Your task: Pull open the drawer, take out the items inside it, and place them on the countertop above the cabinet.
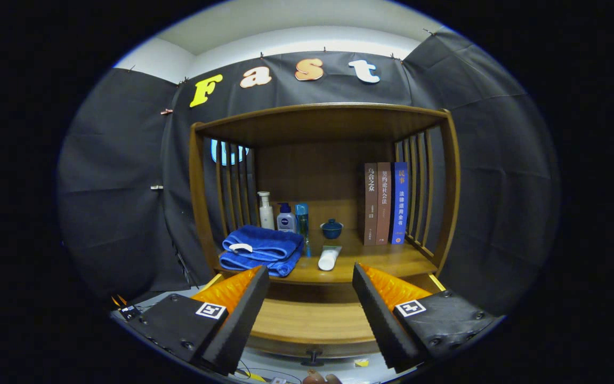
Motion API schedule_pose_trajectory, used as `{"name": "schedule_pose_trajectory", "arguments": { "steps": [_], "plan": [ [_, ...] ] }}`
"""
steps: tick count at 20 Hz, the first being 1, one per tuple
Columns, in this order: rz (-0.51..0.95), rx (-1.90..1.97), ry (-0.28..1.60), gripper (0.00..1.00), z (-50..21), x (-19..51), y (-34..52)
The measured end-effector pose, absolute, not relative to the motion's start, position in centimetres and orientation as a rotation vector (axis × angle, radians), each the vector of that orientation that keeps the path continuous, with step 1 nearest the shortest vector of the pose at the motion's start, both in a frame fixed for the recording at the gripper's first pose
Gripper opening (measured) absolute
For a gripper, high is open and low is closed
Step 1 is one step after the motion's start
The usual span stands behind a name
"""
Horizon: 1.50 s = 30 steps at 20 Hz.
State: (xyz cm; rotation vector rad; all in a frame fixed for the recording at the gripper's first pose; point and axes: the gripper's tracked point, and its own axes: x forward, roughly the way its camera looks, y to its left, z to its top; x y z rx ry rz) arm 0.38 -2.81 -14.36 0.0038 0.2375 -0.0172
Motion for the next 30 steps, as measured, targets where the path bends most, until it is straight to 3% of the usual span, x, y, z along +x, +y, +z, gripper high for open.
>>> {"name": "schedule_pose_trajectory", "arguments": {
  "steps": [7,15,30],
  "plan": [
    [-0.064,-0.003,0.265,1.0,-21.1,-4.5,-3.1],
    [-0.105,0.006,0.374,1.0,-28.5,-4.0,-3.6],
    [-0.162,-0.008,0.412,1.0,-30.4,0.7,-3.7]
  ]
}}
